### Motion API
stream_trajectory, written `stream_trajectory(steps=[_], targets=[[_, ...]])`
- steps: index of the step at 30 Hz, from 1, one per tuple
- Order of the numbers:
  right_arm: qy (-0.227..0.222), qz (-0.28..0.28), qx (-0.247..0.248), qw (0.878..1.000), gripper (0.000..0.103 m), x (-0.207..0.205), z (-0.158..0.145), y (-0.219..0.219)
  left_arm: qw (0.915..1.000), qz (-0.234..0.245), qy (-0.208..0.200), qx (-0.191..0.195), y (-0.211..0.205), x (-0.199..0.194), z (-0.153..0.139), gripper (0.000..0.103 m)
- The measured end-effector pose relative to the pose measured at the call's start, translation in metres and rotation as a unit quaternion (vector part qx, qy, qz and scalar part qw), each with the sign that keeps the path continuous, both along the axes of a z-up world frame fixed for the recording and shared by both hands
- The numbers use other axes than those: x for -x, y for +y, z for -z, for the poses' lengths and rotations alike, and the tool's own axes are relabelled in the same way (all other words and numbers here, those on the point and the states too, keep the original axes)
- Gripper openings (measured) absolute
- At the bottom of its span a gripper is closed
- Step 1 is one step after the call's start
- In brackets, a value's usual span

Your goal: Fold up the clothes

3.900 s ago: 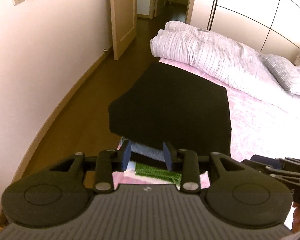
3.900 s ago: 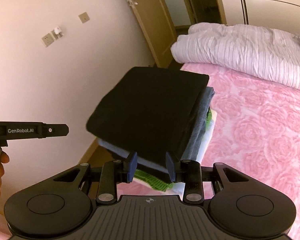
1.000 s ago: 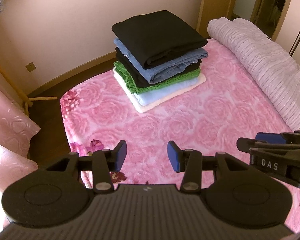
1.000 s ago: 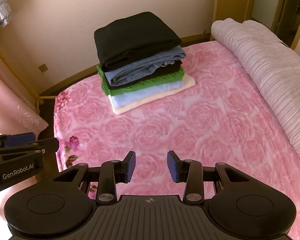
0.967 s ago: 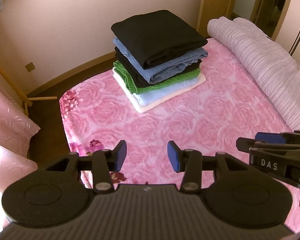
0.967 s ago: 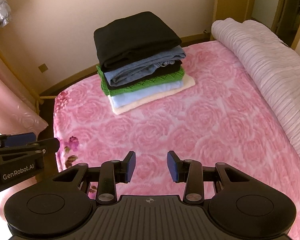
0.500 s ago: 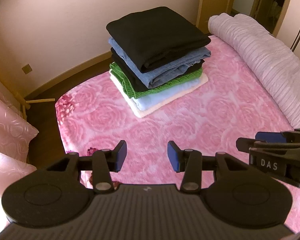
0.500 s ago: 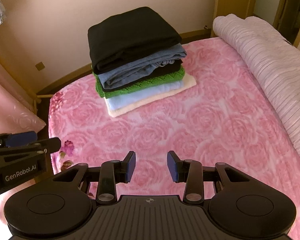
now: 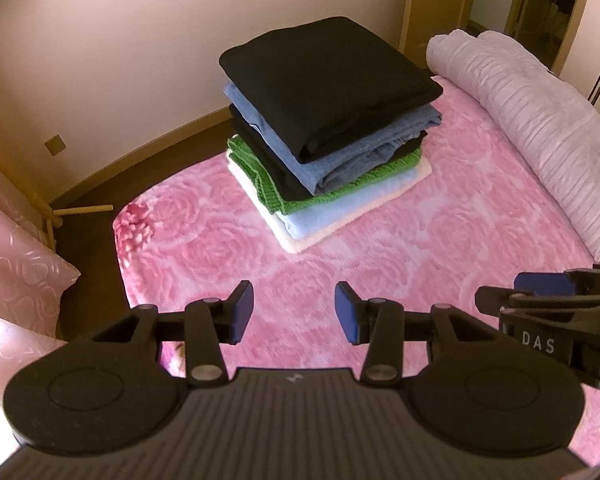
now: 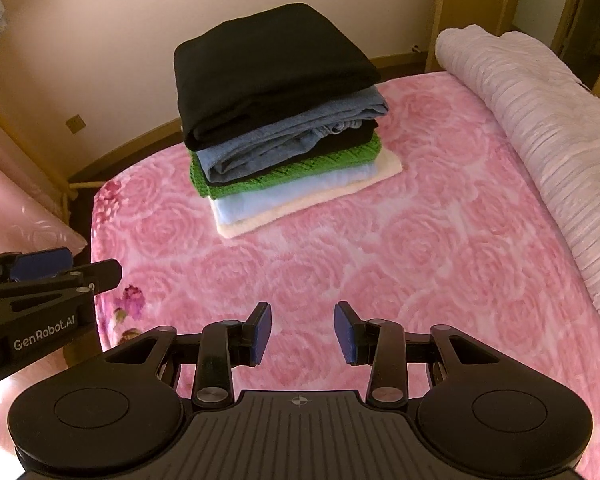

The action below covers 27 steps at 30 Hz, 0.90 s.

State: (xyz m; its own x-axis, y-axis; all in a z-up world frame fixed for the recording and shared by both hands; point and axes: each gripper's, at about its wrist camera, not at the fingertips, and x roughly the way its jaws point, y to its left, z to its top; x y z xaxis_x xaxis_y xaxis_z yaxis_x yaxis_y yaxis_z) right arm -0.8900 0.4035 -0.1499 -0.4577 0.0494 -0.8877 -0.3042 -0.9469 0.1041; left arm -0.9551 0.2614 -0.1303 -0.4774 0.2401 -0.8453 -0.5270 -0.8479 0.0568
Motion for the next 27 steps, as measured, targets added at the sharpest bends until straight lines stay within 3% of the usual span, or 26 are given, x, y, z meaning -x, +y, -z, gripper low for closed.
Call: stream_trajectory(steps=[16,27], targets=[[0.003,0.0,-0.013,1.0,0.039,0.02,-0.007,-0.016,0.9999,-0.002,0.006,-0.009,-0.008,0.024,-0.004,0.041],[0.015,0.003,-0.03,0.999,0.039,0.008,-0.025,-0.034,0.9992,-0.003,0.027,-0.031,-0.025,0.012,-0.022,0.041]])
